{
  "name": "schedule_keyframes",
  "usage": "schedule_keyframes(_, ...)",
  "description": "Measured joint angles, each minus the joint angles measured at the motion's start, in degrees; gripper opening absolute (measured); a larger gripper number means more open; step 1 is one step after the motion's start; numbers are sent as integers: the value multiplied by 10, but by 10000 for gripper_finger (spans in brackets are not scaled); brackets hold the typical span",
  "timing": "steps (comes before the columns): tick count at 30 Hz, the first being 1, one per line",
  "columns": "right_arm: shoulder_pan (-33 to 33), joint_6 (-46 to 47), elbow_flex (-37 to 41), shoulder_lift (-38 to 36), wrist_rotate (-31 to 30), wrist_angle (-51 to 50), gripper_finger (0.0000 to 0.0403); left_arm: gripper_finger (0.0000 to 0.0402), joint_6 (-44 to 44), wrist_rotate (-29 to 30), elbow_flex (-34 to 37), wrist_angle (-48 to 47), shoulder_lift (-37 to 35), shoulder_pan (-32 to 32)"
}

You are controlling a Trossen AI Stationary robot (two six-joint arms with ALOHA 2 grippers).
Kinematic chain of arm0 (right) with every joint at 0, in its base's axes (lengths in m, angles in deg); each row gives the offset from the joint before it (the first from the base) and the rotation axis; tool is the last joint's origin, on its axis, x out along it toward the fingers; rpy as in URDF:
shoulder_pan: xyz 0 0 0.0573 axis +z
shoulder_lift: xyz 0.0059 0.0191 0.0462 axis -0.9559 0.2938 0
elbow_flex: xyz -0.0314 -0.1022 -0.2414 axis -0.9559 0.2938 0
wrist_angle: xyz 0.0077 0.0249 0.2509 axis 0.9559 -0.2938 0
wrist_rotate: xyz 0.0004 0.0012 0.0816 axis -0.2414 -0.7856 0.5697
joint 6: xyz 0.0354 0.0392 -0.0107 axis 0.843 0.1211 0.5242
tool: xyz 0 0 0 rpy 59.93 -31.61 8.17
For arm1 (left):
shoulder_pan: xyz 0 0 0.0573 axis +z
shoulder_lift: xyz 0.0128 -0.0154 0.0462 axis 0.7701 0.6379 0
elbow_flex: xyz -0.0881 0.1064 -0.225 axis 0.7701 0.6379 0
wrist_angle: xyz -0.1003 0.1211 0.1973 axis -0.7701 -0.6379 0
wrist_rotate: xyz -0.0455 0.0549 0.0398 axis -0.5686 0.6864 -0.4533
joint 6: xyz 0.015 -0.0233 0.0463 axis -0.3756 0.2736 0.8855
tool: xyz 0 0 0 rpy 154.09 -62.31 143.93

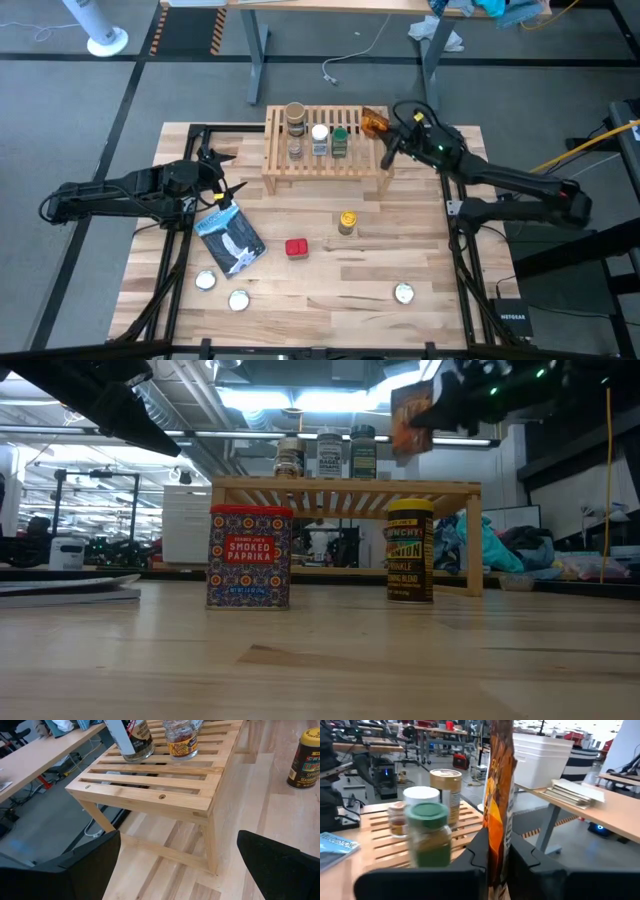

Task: Shelf spices
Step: Remove the brown seasoning bag from the shelf

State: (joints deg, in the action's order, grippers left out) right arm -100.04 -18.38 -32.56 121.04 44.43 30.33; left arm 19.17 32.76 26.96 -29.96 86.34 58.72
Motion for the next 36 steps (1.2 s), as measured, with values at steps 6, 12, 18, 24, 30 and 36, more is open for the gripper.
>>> schedule_keyframes(6, 112, 12, 0, -75, -94, -93, 53, 393, 0, 0, 0, 0, 0, 0)
schedule_keyframes(12, 241, 39, 1, -104, -209, -167, 33, 393, 0, 0, 0, 0, 0, 0)
schedule_keyframes(18, 368, 64, 46, -106, -373, -155, 35, 393, 0, 0, 0, 0, 0, 0)
schedule_keyframes(24, 446, 140, 98, -111, -431, -141, 44, 393, 0, 0, 0, 0, 0, 0)
schedule_keyframes(30, 511, 201, 156, -111, -472, -86, 32, 393, 0, 0, 0, 0, 0, 0)
schedule_keyframes(36, 570, 257, 198, -110, -506, -52, 49, 393, 0, 0, 0, 0, 0, 0)
